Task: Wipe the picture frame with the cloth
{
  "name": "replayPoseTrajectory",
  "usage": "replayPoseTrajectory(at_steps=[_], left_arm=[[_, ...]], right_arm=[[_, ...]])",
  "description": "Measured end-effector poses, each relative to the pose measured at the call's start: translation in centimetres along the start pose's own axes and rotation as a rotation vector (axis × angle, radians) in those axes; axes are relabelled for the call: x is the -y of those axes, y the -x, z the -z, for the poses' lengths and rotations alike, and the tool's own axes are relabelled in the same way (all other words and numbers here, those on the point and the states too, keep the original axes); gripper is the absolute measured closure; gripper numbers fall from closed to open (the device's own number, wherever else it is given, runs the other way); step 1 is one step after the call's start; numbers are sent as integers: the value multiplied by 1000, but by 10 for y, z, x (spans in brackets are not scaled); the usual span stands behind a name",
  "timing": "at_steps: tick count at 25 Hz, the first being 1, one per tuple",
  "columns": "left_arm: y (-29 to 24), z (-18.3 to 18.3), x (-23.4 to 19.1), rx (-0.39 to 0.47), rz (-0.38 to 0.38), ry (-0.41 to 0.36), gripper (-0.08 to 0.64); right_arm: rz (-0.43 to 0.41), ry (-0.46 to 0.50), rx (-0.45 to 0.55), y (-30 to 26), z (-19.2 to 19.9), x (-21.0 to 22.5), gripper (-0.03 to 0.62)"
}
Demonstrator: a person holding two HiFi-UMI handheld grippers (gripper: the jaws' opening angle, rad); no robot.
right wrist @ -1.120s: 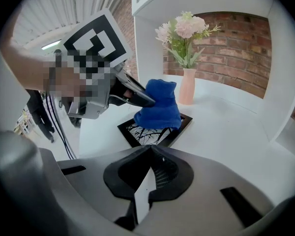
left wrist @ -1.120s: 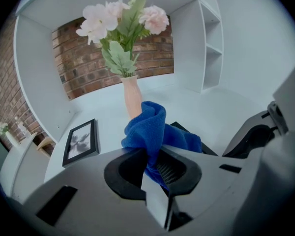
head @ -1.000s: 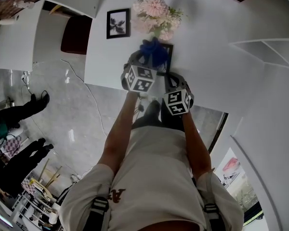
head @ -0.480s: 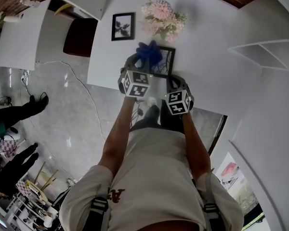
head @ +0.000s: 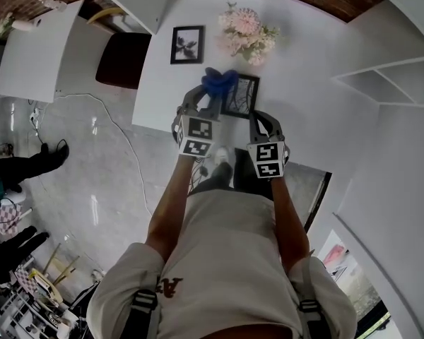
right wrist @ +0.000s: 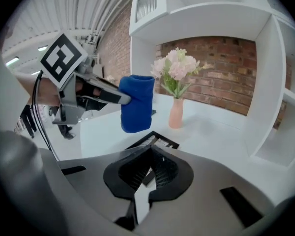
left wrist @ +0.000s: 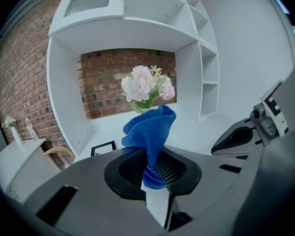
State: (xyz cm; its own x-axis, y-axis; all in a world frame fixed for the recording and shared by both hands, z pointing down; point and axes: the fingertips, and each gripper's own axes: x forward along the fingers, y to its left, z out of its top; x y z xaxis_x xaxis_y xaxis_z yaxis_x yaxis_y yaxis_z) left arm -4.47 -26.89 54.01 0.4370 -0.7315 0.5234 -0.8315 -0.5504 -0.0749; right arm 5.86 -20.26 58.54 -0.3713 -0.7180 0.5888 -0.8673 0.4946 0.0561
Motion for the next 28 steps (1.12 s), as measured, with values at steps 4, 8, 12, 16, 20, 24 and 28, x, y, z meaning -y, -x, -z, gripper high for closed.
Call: replayPoseTrajectory(at_steps=[4, 8, 12, 16, 20, 24, 28], left_arm=[[20, -17, 1, 62, 17, 15, 511], [40, -33, 3, 122, 34, 28, 511], [60, -49, 6, 182, 57, 24, 511], [80, -68, 7, 242, 77, 24, 511], [100, -87, 8, 296, 90, 30, 511], [116, -100, 9, 339, 100, 35, 511], [122, -102, 12, 351, 106, 35, 511]], right_arm=[[23, 1, 96, 24, -34, 8, 595], [65, 14, 180, 50, -67, 14, 595], [102, 22, 268, 76, -99, 20, 595], [126, 40, 348, 104, -129, 23, 595], [137, 61, 422, 131, -156, 24, 595], [161, 45, 432, 145, -162, 28, 595], [148, -7, 405, 141, -150, 28, 595]])
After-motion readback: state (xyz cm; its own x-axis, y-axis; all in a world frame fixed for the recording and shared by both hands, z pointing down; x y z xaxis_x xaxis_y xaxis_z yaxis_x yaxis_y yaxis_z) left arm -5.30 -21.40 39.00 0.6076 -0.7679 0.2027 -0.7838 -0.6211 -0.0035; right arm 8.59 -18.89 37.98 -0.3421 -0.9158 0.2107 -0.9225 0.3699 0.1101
